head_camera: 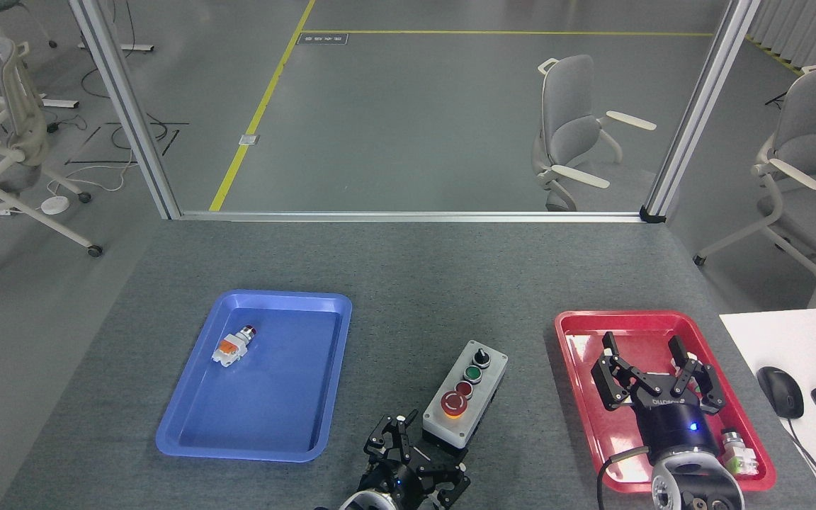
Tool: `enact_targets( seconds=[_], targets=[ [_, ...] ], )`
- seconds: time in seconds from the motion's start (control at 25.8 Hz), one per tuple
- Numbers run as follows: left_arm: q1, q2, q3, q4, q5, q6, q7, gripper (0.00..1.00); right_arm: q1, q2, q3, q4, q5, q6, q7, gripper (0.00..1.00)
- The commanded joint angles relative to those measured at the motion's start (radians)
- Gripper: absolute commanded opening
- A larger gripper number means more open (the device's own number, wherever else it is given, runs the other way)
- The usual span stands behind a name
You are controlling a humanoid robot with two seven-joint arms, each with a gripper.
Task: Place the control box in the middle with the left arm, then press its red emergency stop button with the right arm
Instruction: 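Release the control box and withdraw the left gripper toward the blue tray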
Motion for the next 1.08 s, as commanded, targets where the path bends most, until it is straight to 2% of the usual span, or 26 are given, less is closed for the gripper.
enact_targets(
  seconds=[0.0,0.23,0.39,0.54,0.7,0.89,1.05],
  targets=[
    [0.066,0.07,0.074,-0.092,0.005,-0.011,0.003,0.98,-0.001,-0.001,0.0,0.0,0.0,0.001,0.0,0.99],
    [0.207,0.223,0.248,-0.309,0.005,-0.095,0.007,0.98,-0.001,-0.003,0.0,0.0,0.0,-0.001,0.0,0.99],
    [0.345,0.292,0.453,-0.529,0.006,-0.206,0.007,0.98,-0.001,-0.003,0.0,0.0,0.0,-0.001,0.0,0.99],
    [0.428,0.289,0.72,-0.661,0.006,-0.354,0.004,0.98,-0.001,-0.001,0.0,0.0,0.0,0.001,0.0,0.99],
    [0.416,0.278,0.913,-0.661,0.035,-0.425,0.007,0.98,-0.004,-0.001,0.0,0.0,0.0,-0.001,0.0,0.99],
    [0.362,0.272,0.978,-0.618,0.075,-0.376,0.01,0.98,-0.024,0.002,0.003,0.0,0.003,-0.015,-0.003,0.98],
    [0.315,0.24,0.97,-0.561,0.074,-0.299,0.009,0.98,-0.026,-0.01,-0.003,0.005,0.005,-0.143,-0.005,0.97]
  ],
)
